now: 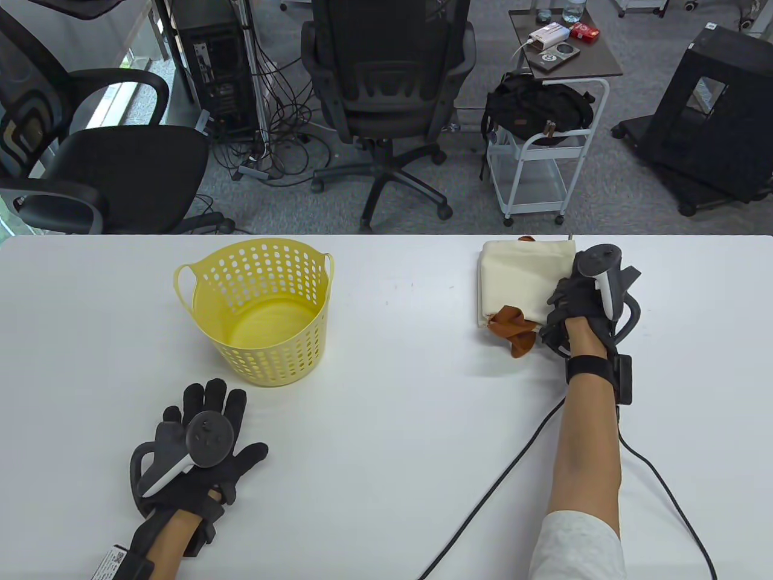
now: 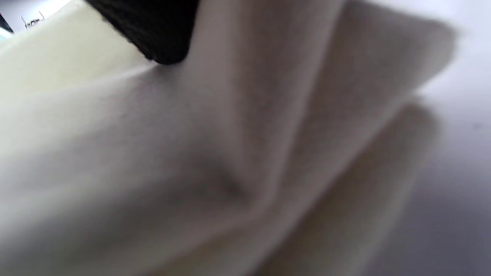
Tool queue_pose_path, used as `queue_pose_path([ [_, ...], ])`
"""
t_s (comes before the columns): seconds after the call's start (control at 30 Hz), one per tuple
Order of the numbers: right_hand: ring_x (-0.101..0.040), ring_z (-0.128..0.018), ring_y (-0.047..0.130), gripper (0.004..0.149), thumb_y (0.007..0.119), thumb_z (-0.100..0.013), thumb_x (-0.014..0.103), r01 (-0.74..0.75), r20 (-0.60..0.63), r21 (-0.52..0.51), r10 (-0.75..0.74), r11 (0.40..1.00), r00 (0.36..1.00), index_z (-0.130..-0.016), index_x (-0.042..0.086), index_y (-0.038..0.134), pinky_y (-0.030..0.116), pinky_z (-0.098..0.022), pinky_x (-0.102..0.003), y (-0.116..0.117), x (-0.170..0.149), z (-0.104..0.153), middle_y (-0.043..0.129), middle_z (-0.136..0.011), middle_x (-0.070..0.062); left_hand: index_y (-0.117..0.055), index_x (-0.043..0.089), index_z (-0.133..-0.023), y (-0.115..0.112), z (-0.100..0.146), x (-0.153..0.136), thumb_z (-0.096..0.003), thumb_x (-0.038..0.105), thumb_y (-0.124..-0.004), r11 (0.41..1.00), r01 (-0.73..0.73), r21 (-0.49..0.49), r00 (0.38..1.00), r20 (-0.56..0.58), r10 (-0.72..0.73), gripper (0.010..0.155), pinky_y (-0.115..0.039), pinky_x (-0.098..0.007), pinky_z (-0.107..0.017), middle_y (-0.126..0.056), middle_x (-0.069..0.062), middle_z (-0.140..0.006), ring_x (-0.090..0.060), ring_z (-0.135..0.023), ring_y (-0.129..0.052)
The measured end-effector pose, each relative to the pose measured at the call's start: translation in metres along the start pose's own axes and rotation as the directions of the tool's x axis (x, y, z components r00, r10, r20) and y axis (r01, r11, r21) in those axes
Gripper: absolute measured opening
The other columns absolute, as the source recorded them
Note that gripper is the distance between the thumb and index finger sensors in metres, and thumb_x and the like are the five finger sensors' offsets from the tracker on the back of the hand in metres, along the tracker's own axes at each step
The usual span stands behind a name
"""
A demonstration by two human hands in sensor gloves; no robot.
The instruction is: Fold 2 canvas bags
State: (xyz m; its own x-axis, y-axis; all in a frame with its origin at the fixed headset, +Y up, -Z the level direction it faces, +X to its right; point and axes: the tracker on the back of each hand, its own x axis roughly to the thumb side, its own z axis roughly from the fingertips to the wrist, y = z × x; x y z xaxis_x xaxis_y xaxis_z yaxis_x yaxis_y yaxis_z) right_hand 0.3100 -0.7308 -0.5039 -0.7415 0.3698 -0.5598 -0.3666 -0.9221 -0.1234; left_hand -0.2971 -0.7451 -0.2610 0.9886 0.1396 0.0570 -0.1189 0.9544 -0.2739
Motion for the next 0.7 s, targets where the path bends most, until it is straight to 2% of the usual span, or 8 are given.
queue_pose_path([
  [0.2, -0.027, -0.094, 0.08, 0.068, 0.085, -0.048, 0.037, -0.113, 0.002, -0.083, 0.113, 0.99, 0.994, -0.106, 0.03, 0.05, 0.072, -0.071, -0.049, -0.005, 0.005, 0.013, 0.061, -0.11, -0.003, -0.021, 0.035, -0.105, 0.0, 0.001, 0.001, -0.0349, 0.066, -0.068, 1.0, 0.003, 0.006, 1.0, 0.004, -0.003, 0.09, -0.005, -0.065, -0.074, 0.002, 0.004, -0.112, -0.034, -0.107, 0.005],
  [0.37, -0.03, -0.095, 0.077, 0.069, 0.082, -0.047, 0.041, -0.142, 0.096, -0.16, 0.158, 0.977, 0.983, -0.106, 0.028, 0.048, 0.072, -0.07, -0.049, -0.02, 0.012, 0.041, 0.054, -0.112, -0.006, -0.021, 0.035, -0.105, 0.002, 0.003, 0.002, -0.0351, 0.065, -0.069, 1.0, -0.002, 0.012, 1.0, 0.013, 0.002, 0.09, -0.005, -0.065, -0.074, 0.001, 0.004, -0.112, -0.034, -0.108, 0.004],
  [0.5, -0.033, -0.1, 0.07, 0.07, 0.08, -0.046, 0.044, -0.142, 0.229, -0.181, 0.182, 0.973, 0.956, -0.106, 0.027, 0.048, 0.068, -0.072, -0.053, -0.028, 0.018, 0.077, 0.051, -0.113, -0.007, -0.021, 0.035, -0.105, 0.003, 0.004, 0.003, -0.0352, 0.065, -0.068, 1.0, -0.002, 0.011, 1.0, 0.018, 0.001, 0.09, -0.005, -0.065, -0.074, 0.001, 0.004, -0.112, -0.034, -0.108, 0.004],
  [0.7, -0.038, -0.105, 0.055, 0.071, 0.074, -0.047, 0.05, -0.177, 0.448, -0.15, 0.227, 0.973, 0.865, -0.107, 0.026, 0.045, 0.056, -0.075, -0.057, -0.019, 0.019, 0.143, 0.041, -0.116, -0.008, -0.021, 0.035, -0.105, 0.002, 0.003, 0.004, -0.0353, 0.065, -0.068, 1.0, 0.001, -0.018, 1.0, 0.024, 0.0, 0.09, -0.005, -0.065, -0.074, 0.001, 0.003, -0.112, -0.034, -0.108, 0.004],
])
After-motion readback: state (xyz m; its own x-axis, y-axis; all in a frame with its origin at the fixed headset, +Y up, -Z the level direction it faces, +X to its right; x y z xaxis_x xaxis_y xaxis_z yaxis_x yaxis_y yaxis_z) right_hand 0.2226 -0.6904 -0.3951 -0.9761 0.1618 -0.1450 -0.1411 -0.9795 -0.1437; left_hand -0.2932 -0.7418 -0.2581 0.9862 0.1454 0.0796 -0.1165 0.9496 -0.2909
